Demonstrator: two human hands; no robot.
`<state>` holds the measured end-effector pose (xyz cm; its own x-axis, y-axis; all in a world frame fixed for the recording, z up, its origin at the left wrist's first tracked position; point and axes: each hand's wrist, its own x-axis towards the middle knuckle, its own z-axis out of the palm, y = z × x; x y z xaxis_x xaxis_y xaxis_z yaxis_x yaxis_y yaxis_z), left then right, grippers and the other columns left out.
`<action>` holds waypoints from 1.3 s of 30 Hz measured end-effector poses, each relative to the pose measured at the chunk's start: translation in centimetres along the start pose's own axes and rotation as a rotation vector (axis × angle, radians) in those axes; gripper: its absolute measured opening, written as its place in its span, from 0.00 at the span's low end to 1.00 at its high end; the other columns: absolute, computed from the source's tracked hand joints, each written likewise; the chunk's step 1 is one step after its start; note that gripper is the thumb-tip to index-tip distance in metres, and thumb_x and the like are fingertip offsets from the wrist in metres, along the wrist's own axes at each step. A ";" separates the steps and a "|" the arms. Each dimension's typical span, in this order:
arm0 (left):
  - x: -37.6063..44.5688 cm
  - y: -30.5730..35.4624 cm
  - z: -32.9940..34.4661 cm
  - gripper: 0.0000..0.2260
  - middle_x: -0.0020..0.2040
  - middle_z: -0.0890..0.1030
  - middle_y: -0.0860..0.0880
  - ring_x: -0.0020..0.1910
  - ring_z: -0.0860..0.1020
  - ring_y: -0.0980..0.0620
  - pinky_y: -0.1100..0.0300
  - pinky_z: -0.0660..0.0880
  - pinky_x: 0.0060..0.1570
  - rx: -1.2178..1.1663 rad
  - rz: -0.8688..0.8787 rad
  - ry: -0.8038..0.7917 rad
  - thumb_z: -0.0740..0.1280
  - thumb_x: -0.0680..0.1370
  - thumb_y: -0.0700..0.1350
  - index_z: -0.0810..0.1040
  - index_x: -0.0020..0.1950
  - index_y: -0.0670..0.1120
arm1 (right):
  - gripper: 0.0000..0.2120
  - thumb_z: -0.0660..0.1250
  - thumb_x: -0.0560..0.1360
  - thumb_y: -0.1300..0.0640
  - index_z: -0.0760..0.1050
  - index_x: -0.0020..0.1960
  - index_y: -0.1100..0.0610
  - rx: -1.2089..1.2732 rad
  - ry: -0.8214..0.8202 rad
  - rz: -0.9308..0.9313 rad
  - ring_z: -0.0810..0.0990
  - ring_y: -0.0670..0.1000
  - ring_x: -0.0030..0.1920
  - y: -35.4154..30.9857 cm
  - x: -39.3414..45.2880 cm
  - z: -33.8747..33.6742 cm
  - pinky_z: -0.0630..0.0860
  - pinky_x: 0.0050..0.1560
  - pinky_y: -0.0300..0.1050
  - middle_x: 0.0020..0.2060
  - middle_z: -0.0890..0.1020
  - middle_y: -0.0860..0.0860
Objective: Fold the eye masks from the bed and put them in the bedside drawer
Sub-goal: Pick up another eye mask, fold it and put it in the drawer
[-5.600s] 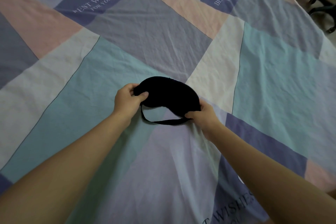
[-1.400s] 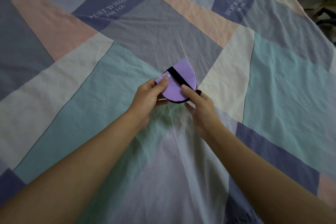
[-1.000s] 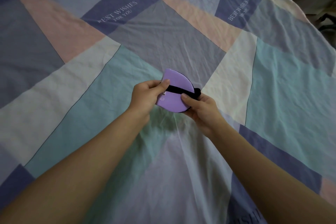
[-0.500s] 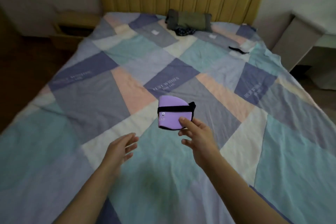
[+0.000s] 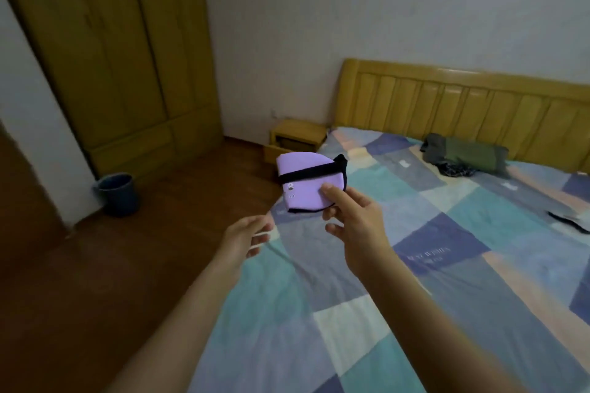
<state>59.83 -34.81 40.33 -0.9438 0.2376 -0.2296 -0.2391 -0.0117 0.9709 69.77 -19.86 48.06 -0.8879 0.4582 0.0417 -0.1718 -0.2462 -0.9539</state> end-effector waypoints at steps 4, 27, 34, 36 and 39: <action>0.6 3.4 -11.3 0.06 0.43 0.81 0.52 0.39 0.77 0.56 0.61 0.70 0.37 0.125 -0.104 0.027 0.63 0.78 0.47 0.78 0.50 0.49 | 0.11 0.73 0.70 0.56 0.79 0.30 0.51 0.085 -0.051 -0.021 0.73 0.46 0.28 1.1 0.5 11.6 0.68 0.29 0.37 0.25 0.75 0.48; 26.8 19.7 -52.6 0.06 0.45 0.85 0.56 0.40 0.82 0.60 0.60 0.71 0.43 0.333 0.019 0.098 0.66 0.76 0.52 0.82 0.48 0.55 | 0.06 0.73 0.70 0.56 0.78 0.38 0.56 0.285 -0.351 -0.019 0.70 0.47 0.30 12.0 24.9 60.3 0.68 0.30 0.36 0.29 0.74 0.50; 41.6 22.9 -57.7 0.07 0.46 0.85 0.55 0.43 0.82 0.58 0.65 0.73 0.38 0.388 0.019 0.019 0.66 0.77 0.53 0.82 0.49 0.54 | 0.04 0.73 0.70 0.55 0.80 0.40 0.56 0.296 -0.250 -0.038 0.71 0.46 0.30 14.6 36.2 66.3 0.68 0.31 0.37 0.29 0.74 0.49; 46.0 22.9 -58.5 0.08 0.45 0.85 0.55 0.44 0.82 0.56 0.63 0.73 0.39 0.386 0.011 0.007 0.66 0.77 0.52 0.82 0.50 0.52 | 0.06 0.72 0.70 0.56 0.80 0.42 0.59 0.268 -0.209 -0.049 0.71 0.45 0.30 15.5 38.3 67.1 0.69 0.30 0.36 0.29 0.74 0.50; 52.3 22.7 -58.9 0.07 0.43 0.85 0.56 0.45 0.82 0.55 0.59 0.74 0.42 0.394 0.000 -0.051 0.65 0.77 0.51 0.81 0.50 0.52 | 0.05 0.72 0.71 0.57 0.79 0.41 0.59 0.229 -0.121 -0.085 0.71 0.46 0.29 16.5 41.2 68.2 0.69 0.29 0.35 0.28 0.74 0.50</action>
<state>-8.36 -79.85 46.37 -0.9290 0.2856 -0.2351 -0.1237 0.3591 0.9251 1.28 -63.30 54.34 -0.9085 0.3833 0.1667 -0.3274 -0.4044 -0.8540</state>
